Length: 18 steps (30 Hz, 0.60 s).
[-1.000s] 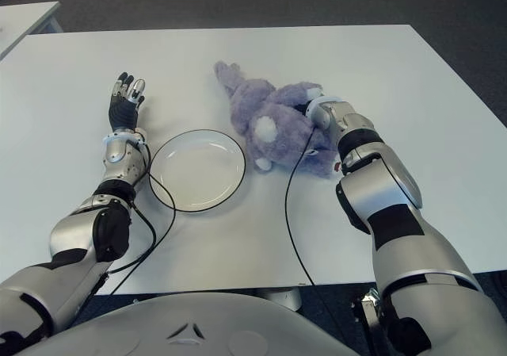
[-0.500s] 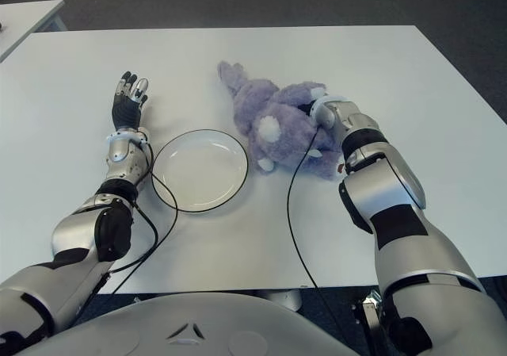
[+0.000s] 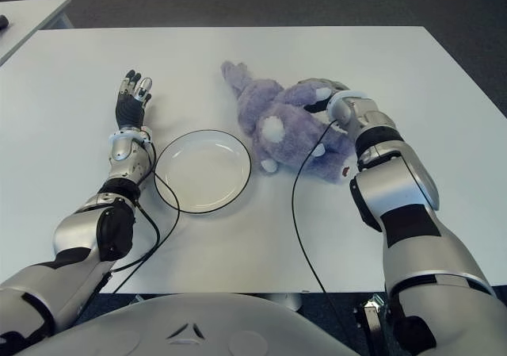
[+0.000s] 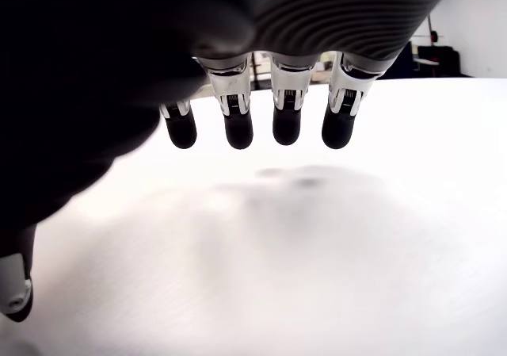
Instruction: Put the doll into the plate.
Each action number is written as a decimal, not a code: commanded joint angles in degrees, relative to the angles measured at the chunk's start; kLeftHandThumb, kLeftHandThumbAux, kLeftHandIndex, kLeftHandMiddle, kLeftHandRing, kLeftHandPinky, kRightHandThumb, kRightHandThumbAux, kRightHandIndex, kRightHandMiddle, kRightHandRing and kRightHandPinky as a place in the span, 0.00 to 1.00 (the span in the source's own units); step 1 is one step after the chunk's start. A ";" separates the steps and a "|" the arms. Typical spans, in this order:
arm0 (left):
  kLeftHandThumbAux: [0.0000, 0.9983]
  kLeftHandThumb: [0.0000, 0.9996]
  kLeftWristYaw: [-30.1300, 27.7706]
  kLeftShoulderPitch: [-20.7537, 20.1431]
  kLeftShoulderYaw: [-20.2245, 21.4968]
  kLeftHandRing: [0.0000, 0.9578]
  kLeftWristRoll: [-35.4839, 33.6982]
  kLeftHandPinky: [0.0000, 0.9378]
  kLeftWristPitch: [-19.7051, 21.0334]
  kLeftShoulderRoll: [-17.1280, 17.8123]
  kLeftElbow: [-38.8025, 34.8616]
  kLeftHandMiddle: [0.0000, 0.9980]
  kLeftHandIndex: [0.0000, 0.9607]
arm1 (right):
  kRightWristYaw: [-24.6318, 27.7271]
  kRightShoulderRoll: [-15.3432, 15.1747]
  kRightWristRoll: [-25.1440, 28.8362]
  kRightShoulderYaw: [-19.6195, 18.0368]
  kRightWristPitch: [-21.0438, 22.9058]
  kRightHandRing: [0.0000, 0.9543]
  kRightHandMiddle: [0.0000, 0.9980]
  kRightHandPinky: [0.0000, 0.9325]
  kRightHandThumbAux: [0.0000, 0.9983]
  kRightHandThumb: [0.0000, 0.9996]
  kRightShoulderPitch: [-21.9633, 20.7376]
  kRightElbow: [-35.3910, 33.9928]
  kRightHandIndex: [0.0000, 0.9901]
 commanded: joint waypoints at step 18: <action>0.60 0.00 -0.18 13.41 1.26 0.04 -1.13 0.02 4.75 -3.91 8.90 0.06 0.01 | -1.35 -3.63 2.72 -5.19 6.97 0.00 0.00 0.01 0.56 0.05 -4.43 1.79 0.00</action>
